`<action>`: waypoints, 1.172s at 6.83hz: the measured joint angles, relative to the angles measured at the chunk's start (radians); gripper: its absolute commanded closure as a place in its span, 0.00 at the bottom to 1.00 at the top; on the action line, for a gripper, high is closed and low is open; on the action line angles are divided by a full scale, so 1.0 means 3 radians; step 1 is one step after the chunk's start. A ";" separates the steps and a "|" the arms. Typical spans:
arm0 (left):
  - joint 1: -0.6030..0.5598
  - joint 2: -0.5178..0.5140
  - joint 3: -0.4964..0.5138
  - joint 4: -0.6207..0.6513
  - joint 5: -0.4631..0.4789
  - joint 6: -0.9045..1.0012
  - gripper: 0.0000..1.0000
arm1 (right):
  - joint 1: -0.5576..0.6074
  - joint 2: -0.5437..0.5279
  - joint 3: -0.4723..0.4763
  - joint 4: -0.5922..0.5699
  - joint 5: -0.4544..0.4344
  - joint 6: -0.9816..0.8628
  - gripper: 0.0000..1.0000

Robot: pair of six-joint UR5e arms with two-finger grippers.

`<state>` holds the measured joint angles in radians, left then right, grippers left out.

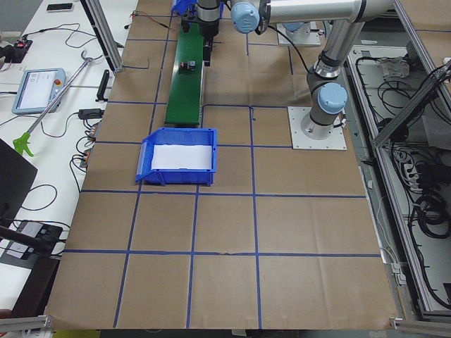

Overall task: Transport two buttons from left to right
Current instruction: 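Lower the yellow switch into the bin, open the right gripper, rise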

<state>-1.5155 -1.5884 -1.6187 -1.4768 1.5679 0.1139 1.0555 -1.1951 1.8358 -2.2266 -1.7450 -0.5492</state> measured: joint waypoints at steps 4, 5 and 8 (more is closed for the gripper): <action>0.0000 0.0006 -0.0004 -0.0027 -0.0061 -0.0006 0.01 | 0.0015 -0.0182 -0.0198 0.0067 0.0303 0.0039 0.00; 0.0000 0.0005 -0.0004 -0.0027 -0.0062 -0.0006 0.01 | 0.0032 -0.0268 -0.0404 0.0229 0.0367 0.0112 0.00; 0.0000 0.0000 -0.0004 -0.0026 -0.0061 -0.0005 0.01 | 0.0159 -0.0330 -0.1188 0.1109 0.0571 0.0343 0.00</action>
<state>-1.5156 -1.5883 -1.6199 -1.4846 1.5496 0.1123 1.1032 -1.2940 1.4793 -1.8940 -1.5738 -0.4463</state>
